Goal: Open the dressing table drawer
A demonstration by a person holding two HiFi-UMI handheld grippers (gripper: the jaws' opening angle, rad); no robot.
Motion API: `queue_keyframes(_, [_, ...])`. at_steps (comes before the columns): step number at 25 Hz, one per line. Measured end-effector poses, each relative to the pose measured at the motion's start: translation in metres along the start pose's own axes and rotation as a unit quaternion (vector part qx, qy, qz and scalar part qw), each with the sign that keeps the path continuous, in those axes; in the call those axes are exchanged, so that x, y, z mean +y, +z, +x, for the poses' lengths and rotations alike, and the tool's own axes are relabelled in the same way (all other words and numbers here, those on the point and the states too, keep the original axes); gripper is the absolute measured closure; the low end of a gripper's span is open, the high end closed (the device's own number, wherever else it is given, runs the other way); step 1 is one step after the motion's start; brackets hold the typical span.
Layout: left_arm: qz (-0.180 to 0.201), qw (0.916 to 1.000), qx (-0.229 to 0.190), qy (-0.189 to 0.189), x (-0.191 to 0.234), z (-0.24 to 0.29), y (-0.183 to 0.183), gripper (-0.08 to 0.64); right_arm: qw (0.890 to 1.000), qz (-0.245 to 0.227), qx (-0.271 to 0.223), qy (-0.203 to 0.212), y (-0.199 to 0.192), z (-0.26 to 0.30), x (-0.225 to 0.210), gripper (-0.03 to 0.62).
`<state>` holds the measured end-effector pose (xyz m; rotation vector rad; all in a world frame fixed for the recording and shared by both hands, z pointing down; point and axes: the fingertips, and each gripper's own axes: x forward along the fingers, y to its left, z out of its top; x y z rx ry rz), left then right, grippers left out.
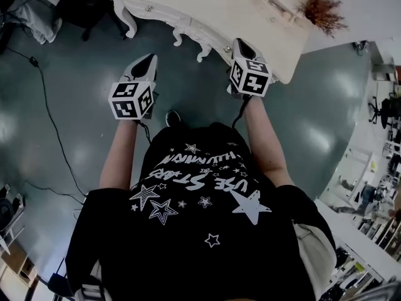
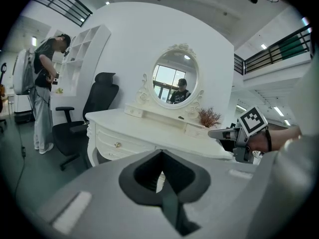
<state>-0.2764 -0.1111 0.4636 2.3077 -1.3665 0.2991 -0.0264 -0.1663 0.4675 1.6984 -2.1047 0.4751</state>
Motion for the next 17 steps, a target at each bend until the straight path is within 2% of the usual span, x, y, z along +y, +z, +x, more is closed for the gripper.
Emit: queue_keyframes(17, [0.000, 0.9990, 0.001, 0.045, -0.112, 0.006, -0.015, 0.558, 0.997, 0.006, -0.007, 0.070, -0.033, -0.058, -0.067, 0.565])
